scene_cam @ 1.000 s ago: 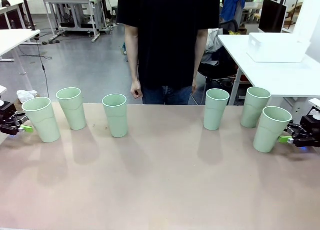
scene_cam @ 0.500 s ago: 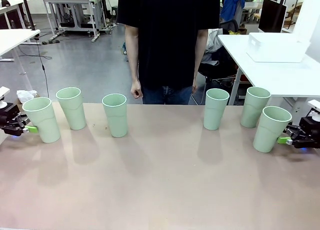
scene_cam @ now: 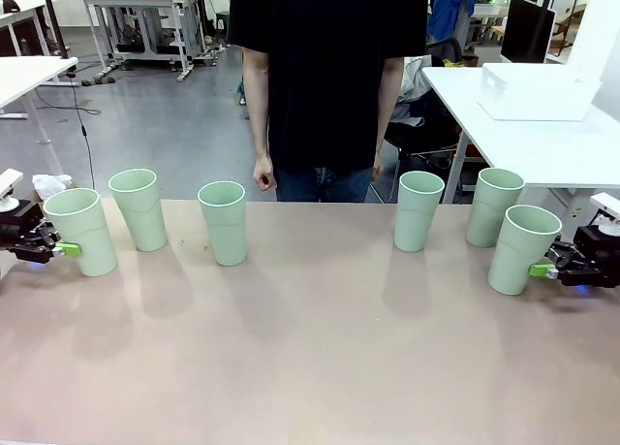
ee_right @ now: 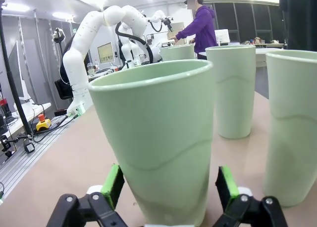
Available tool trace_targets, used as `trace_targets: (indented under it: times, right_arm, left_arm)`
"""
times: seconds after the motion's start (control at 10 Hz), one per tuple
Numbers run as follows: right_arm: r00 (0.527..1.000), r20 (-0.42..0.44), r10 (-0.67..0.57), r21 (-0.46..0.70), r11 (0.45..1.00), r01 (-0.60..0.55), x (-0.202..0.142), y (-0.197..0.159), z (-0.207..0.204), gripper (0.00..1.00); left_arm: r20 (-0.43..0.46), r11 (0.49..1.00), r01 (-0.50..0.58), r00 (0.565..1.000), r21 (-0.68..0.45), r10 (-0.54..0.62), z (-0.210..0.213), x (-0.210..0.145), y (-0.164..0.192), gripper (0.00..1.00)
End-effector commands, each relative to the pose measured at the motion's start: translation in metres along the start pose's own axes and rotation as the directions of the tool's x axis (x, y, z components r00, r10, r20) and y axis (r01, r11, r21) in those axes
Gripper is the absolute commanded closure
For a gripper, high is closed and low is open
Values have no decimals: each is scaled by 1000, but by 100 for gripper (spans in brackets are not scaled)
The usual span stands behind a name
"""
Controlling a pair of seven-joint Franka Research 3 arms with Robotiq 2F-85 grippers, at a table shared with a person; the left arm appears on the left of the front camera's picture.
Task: Stack the cups and store them in the basket.
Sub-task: Pick up two Reusable plastic cups , one in each hand.
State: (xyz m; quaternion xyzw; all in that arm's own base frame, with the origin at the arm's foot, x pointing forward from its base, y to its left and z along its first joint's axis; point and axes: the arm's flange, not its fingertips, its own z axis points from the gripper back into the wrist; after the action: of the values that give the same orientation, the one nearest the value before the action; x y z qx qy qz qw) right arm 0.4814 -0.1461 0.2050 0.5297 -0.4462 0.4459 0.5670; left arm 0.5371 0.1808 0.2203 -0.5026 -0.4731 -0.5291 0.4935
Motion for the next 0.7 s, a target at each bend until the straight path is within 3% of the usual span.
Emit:
trace_targets:
  times: [0.0,0.6]
  right_arm:
    - [1000,2,7,-26,1000,-7,5,7,-13,0]
    - [1000,-3,-13,6,1000,13,6,10,-27,0]
  left_arm:
    - [16,998,27,999,49,-28,-12,0,-8,0]
    - [46,997,29,998,74,-33,-21,0,-8,0]
